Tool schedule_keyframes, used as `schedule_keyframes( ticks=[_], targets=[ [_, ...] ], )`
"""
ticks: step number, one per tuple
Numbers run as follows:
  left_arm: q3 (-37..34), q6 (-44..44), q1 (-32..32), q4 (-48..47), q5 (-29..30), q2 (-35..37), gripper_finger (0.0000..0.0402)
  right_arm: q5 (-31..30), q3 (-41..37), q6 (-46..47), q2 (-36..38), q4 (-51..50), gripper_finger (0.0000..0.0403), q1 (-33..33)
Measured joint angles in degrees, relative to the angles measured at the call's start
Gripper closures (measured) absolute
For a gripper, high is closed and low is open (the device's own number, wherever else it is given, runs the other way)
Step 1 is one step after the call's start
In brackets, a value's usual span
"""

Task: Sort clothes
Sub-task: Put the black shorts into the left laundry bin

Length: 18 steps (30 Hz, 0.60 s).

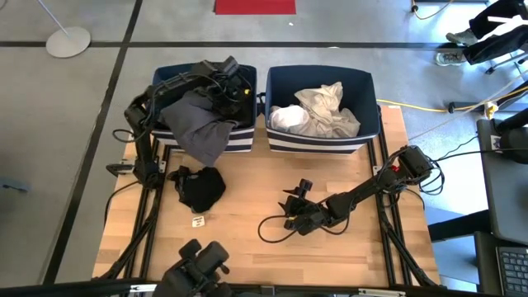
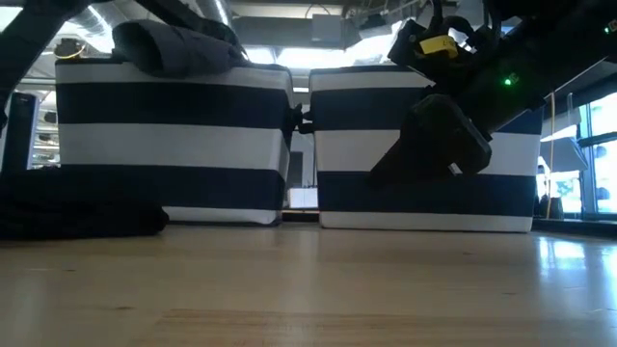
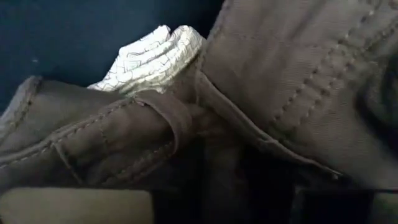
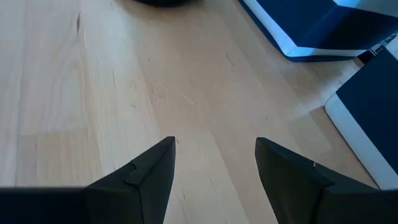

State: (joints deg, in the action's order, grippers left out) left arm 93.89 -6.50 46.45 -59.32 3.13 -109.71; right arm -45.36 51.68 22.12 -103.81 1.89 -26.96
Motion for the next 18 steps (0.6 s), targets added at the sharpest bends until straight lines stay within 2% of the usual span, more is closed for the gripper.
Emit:
schedule_keyframes(
  ticks=[7,12,18],
  targets=[
    [6.5,0.9,0.4,-5.3,0.5,5.5,0.0253,0.0,0.0,0.1,0.0,-0.2,0.0180,0.0],
    [10.6,2.1,-1.6,-6.2,1.0,13.2,0.0257,0.0,0.0,0.1,0.0,-0.1,0.0180,0.0],
    [11.8,2.7,-6.4,-6.9,3.3,23.9,0.0265,0.0,0.0,0.1,0.0,0.1,0.0180,0.0]
  ],
)
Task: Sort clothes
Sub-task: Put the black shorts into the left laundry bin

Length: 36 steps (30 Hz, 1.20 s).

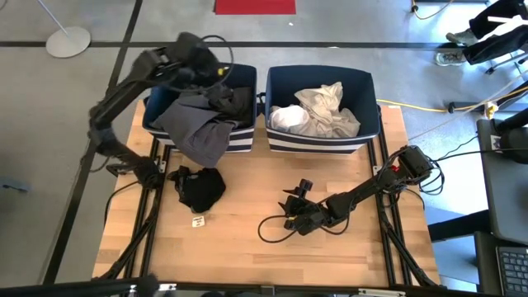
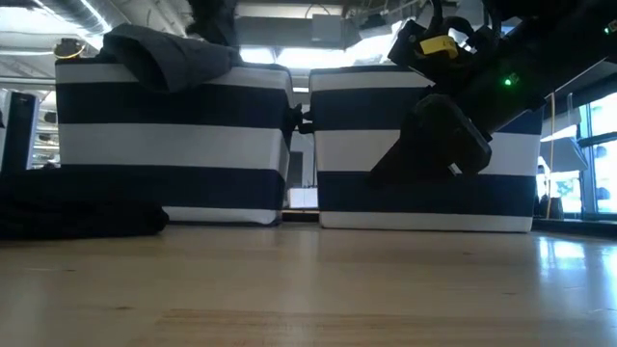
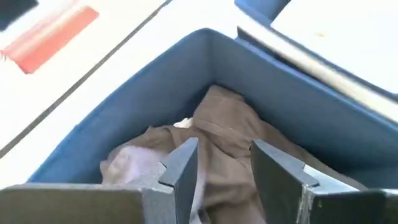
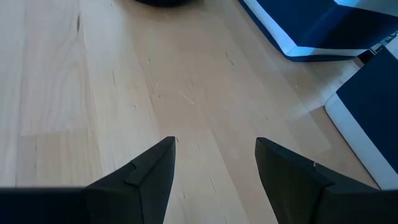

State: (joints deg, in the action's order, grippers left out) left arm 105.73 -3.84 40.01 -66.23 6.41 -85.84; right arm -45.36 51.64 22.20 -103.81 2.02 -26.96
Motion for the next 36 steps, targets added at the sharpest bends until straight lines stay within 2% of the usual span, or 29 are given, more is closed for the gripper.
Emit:
schedule_keyframes(
  ticks=[7,14,23,29,36],
  targets=[
    [0.0,5.1,-11.0,-10.5,0.0,8.4,0.0266,0.0,0.0,0.0,0.0,0.0,0.0180,0.0],
    [-1.4,16.3,-26.4,-17.7,1.6,13.0,0.0266,0.0,0.0,0.0,0.0,0.1,0.0180,0.0],
    [-14.9,34.6,-45.8,-18.9,11.8,21.6,0.0266,0.0,0.0,0.0,0.0,0.1,0.0180,0.0],
    [-25.8,46.9,-56.0,-18.5,12.3,25.2,0.0266,0.0,0.0,0.0,0.0,0.1,0.0180,0.0],
    [-37.2,56.6,-65.0,-15.4,12.3,25.7,0.0266,0.0,0.0,0.0,0.0,1.0,0.0180,0.0]
  ],
)
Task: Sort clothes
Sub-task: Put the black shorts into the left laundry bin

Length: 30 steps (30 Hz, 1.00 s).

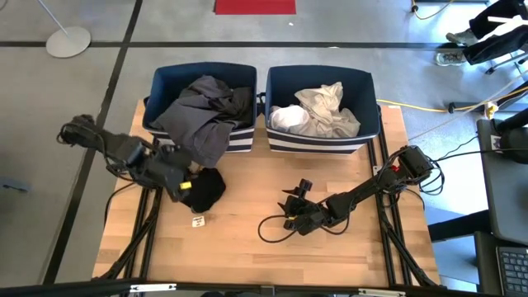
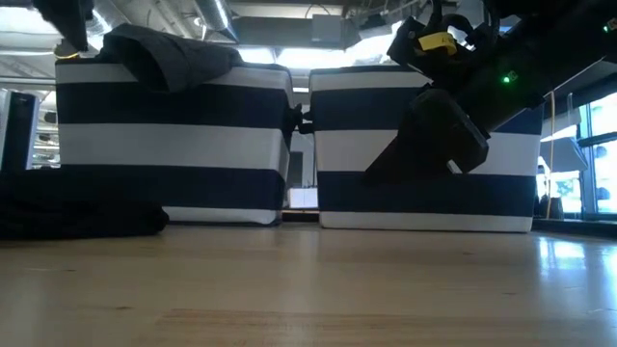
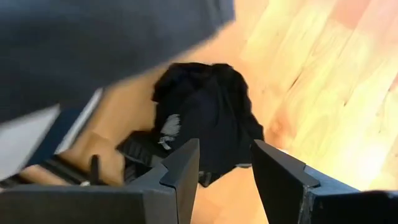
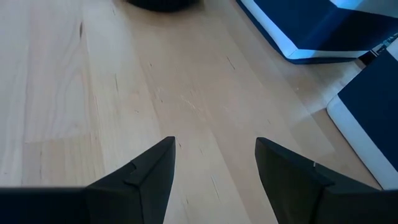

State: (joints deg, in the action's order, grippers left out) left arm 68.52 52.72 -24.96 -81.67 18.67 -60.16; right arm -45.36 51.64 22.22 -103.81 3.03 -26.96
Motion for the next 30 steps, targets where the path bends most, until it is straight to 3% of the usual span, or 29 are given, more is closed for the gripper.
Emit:
schedule_keyframes(
  ticks=[3,7,13,23,26,30],
  targets=[
    [-4.3,-0.1,-1.9,4.7,1.1,0.0,0.0266,0.0,0.0,0.0,0.0,0.0,0.0180,0.0],
    [-7.1,-2.3,-2.6,9.0,7.8,0.0,0.0266,0.0,0.0,0.0,0.0,0.0,0.0180,0.0],
    [-6.6,-8.6,-2.4,11.0,24.8,0.5,0.0266,0.0,0.0,0.0,0.0,0.1,0.0180,0.0],
    [1.2,-21.5,-0.7,10.9,51.9,1.9,0.0266,-0.1,0.0,0.0,0.0,0.1,0.0180,0.0],
    [2.1,-24.9,2.9,10.9,55.4,3.2,0.0266,-0.1,0.0,0.0,0.0,0.1,0.0180,0.0],
    [2.2,-26.8,10.5,10.9,55.8,5.4,0.0266,-0.2,0.0,-0.3,0.0,0.1,0.0180,0.0]
  ],
)
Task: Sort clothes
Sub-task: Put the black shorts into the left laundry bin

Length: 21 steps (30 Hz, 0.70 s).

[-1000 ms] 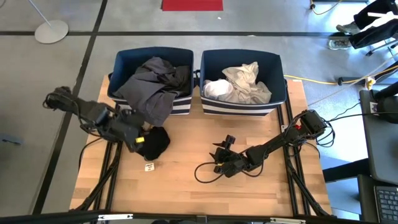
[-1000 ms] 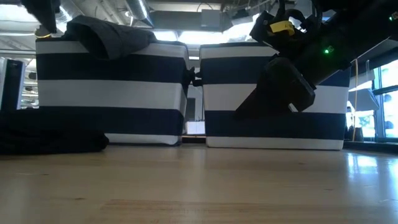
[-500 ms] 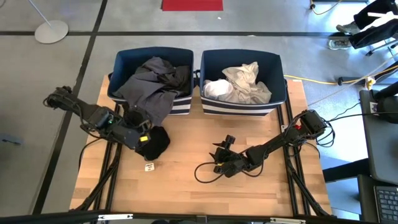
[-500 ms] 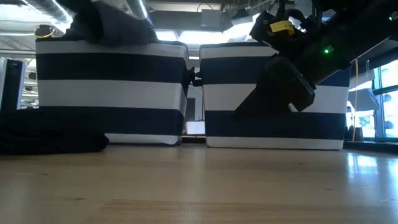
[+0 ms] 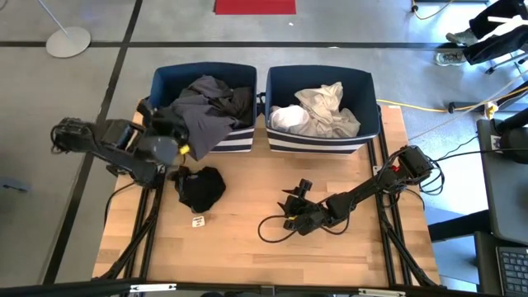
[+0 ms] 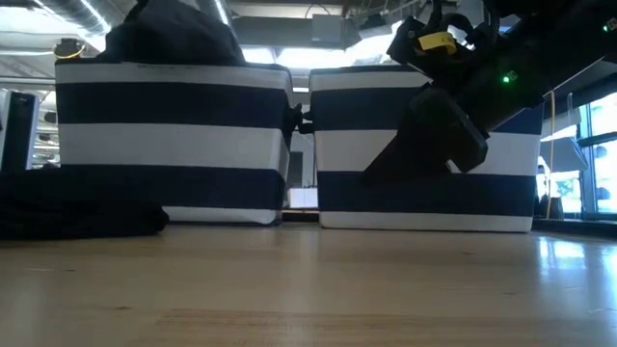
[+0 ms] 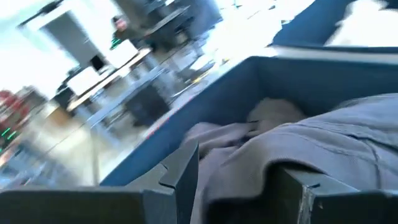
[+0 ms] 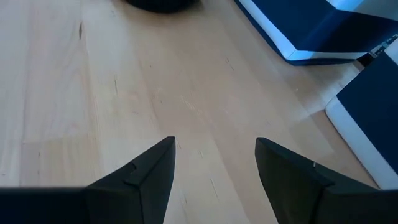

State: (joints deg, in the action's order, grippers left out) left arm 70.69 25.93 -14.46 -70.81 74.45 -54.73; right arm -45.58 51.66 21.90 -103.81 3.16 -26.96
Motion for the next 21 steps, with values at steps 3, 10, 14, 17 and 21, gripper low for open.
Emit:
schedule_keyframes(
  ticks=[3,10,14,17,21],
  targets=[
    [0.0,-1.6,5.9,0.4,-2.8,0.9,0.0266,-0.4,0.0,-1.1,0.0,0.1,0.0180,0.0],
    [0.0,-14.1,19.7,14.8,-26.2,0.2,0.0266,-0.2,0.0,-2.5,0.0,0.3,0.0180,1.6],
    [0.0,-19.1,28.3,20.7,-36.6,-2.3,0.0266,0.6,0.0,-3.2,0.0,0.3,0.0180,1.9],
    [0.0,-22.0,35.2,23.0,-41.5,-5.2,0.0266,0.6,0.0,-4.2,0.0,0.3,0.0180,1.9],
    [0.0,-25.5,44.5,26.5,-45.9,-9.1,0.0266,0.7,0.0,-4.4,0.0,0.2,0.0180,1.9]
  ],
)
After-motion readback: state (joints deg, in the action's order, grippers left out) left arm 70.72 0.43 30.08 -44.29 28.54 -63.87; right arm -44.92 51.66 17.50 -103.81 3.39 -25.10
